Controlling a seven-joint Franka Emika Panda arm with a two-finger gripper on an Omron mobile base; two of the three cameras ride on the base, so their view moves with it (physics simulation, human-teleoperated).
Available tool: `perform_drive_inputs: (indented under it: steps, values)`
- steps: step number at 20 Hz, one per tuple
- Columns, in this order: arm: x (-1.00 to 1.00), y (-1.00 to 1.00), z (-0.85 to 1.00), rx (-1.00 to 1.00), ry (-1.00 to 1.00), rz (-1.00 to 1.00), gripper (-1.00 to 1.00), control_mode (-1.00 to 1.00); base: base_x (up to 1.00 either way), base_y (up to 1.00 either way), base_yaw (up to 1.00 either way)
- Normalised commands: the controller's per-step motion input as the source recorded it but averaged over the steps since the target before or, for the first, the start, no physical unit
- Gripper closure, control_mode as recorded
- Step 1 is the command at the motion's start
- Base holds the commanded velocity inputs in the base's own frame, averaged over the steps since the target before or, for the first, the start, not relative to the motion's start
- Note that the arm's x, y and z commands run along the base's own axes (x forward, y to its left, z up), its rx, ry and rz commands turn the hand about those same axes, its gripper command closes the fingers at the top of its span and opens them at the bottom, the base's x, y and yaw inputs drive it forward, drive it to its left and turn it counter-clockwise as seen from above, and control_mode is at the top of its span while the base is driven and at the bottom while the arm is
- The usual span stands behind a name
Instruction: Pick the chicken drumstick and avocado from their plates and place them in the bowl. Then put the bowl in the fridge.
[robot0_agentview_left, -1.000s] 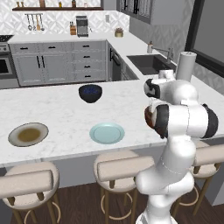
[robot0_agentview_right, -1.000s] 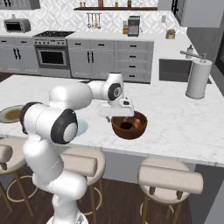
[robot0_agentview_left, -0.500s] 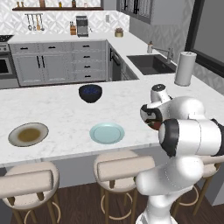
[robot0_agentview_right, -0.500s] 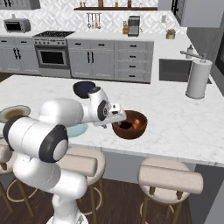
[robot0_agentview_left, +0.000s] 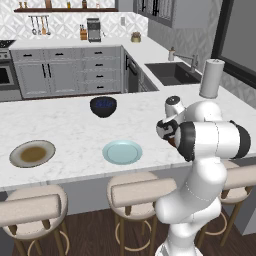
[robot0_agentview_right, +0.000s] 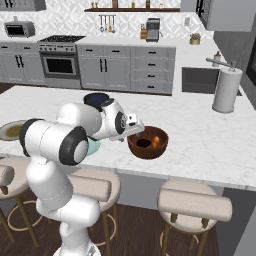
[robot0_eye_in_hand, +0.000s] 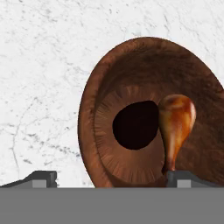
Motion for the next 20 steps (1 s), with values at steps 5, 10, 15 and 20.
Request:
perform_drive_inputs:
  steps: [5,10,15,20]
  values:
    - [0.18,-0.03,-0.03,-0.04,0.0,0.15,-1.0,-1.0,0.0,0.0,0.0]
    - [0.04,0.0,-0.09,-0.02,0.0,0.14,-1.0,-1.0,0.0,0.0,0.0]
    - [0.17,0.0,-0.15,0.0,0.04,0.12,-1.0,-1.0,0.0,0.0,0.0]
    - [0.36,0.0,-0.21,0.0,0.12,0.06,-1.0,-1.0,0.0,0.0,0.0]
